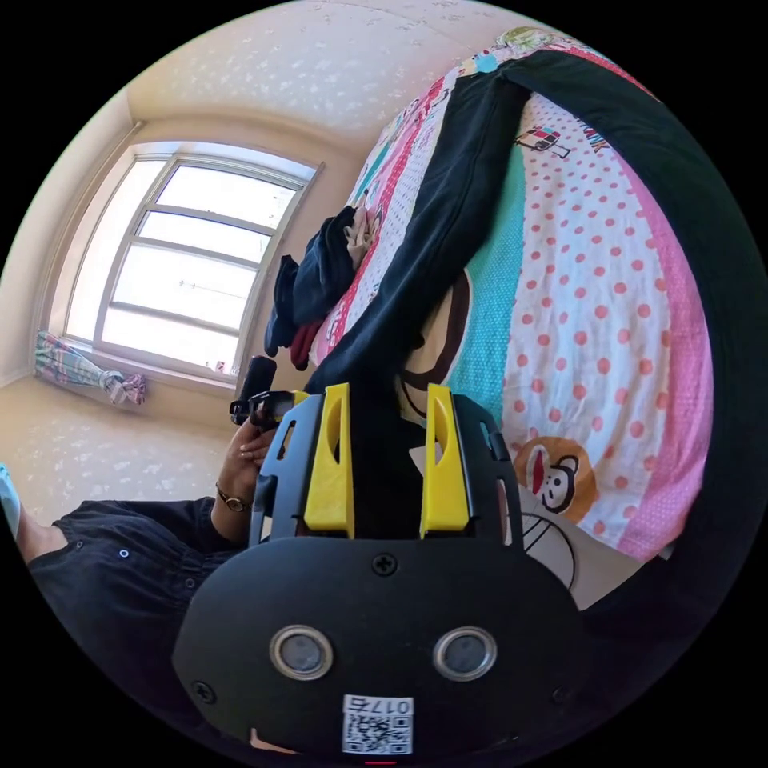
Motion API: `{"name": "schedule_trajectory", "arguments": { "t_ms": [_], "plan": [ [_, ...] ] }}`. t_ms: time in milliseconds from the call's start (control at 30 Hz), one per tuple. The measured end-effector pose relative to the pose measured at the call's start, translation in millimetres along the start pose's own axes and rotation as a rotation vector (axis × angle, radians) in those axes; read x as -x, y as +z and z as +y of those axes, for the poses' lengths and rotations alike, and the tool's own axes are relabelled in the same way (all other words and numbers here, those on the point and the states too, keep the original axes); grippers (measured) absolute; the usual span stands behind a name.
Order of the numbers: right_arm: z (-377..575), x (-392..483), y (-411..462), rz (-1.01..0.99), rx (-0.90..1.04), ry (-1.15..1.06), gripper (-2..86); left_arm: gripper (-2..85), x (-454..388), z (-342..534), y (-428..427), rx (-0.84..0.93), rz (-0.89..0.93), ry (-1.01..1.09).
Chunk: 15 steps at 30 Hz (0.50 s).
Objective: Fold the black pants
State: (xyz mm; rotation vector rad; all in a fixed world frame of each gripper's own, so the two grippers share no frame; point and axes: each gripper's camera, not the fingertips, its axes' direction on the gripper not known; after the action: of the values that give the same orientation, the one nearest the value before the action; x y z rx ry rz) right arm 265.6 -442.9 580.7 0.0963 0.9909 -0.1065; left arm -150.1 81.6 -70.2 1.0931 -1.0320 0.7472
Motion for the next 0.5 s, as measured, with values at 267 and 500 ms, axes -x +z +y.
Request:
{"name": "schedule_trajectory", "arguments": {
  "t_ms": [267, 500],
  "plan": [
    [18.0, -34.2, -30.5, -0.458, -0.189, 0.154, 16.6, 5.2, 25.4, 16.8, 19.2, -0.027, 0.678, -0.035],
    [25.7, -26.0, -2.7, -0.618, -0.045, 0.144, 4.6, 5.1, 35.0, 62.9, 17.2, -0.124, 0.394, -0.048]
  ]
}}
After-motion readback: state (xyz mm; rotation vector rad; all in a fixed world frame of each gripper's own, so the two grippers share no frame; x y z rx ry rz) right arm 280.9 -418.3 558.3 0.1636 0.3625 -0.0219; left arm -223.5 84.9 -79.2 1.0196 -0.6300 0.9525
